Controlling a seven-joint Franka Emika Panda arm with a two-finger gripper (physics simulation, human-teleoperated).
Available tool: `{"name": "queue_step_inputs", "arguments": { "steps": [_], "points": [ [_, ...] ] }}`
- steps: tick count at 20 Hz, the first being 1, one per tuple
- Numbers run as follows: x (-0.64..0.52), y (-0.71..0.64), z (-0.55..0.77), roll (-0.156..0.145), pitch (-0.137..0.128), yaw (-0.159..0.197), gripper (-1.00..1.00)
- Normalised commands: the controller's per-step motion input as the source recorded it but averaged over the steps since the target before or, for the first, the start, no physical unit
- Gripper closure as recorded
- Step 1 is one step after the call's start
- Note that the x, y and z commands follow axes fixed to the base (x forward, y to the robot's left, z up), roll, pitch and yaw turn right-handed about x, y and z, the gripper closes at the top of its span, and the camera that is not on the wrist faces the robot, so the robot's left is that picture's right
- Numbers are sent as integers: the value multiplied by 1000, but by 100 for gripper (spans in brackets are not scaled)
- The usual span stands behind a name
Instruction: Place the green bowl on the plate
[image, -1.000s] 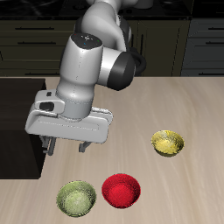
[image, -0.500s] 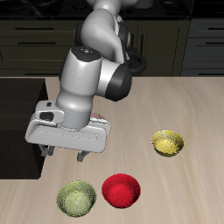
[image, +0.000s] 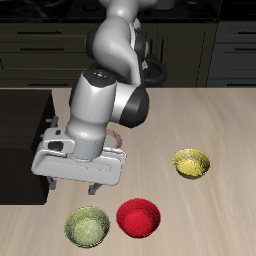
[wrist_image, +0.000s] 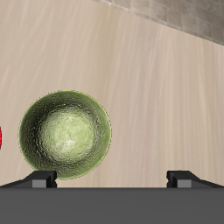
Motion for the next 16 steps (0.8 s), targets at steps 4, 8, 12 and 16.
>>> {"name": "queue_step_inputs", "arguments": {
  "steps": [4,8,12,16],
  "points": [
    [0,1,-298,0,6,10,-100],
    [-9,-4,-295,6,-5,-39,-100],
    [46,43,-149,5,-5,-38,-100],
    [40,-49,-154,-19,3,-45,-100]
  ]
}}
